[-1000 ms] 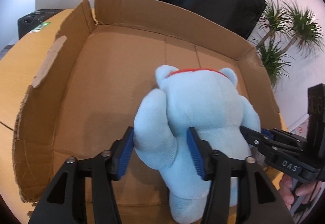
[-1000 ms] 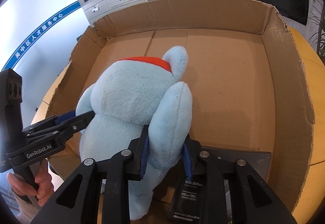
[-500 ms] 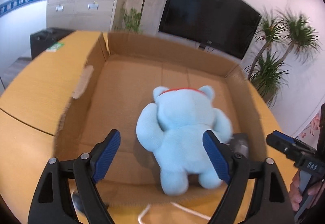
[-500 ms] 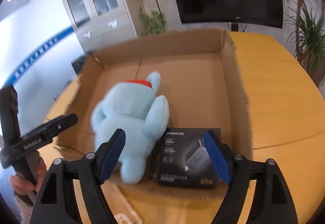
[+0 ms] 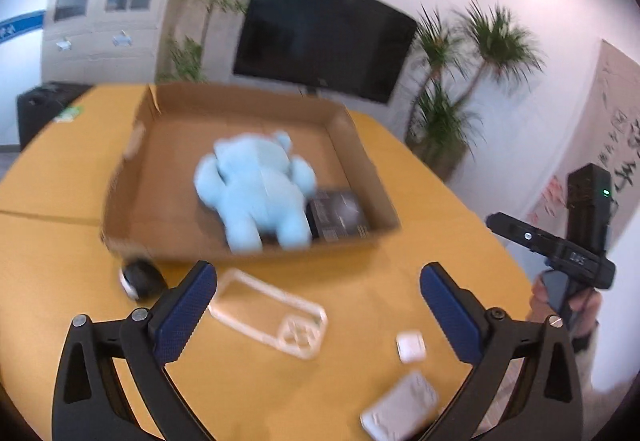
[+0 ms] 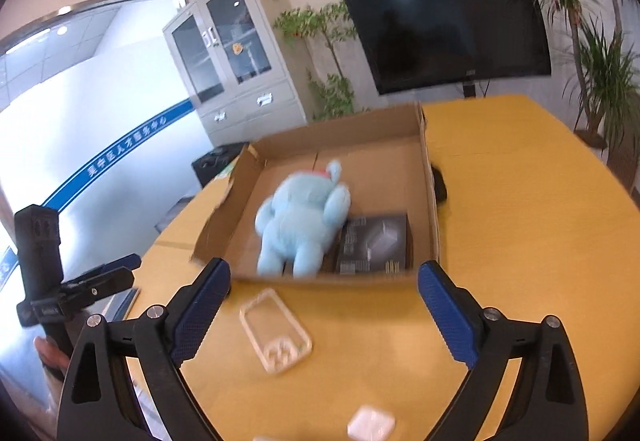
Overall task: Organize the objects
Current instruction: 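Move the right tool down to the white rectangular phone case, then close the right tool fingers on the white phone case and lift, then carry the white phone case toward the cardboard tray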
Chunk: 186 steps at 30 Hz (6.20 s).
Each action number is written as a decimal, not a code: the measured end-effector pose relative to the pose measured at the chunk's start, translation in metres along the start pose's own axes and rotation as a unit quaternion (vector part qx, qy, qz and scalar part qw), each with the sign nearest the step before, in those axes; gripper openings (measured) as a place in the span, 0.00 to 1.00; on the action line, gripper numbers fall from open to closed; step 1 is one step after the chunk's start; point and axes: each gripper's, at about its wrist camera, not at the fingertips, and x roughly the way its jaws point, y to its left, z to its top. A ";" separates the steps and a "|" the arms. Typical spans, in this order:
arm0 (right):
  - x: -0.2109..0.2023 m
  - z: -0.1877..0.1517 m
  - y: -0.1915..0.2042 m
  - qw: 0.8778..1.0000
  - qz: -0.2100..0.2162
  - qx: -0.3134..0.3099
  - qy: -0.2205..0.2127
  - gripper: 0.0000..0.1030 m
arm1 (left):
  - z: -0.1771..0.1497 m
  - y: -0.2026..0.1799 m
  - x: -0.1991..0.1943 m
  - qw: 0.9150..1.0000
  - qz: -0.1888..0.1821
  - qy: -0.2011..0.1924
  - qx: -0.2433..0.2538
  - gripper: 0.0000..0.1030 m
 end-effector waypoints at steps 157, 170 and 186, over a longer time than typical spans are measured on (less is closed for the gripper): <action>0.119 -0.156 -0.002 0.975 0.151 -0.008 0.160 0.32 | -0.151 0.006 0.083 0.986 -0.089 0.129 -0.058 0.44; 0.115 -0.154 0.001 0.977 0.158 -0.007 0.144 0.28 | -0.146 -0.004 0.082 0.987 -0.091 0.127 -0.049 0.44; 0.106 -0.148 -0.006 0.978 0.167 0.006 0.126 0.27 | -0.137 -0.014 0.079 0.987 -0.093 0.124 -0.044 0.43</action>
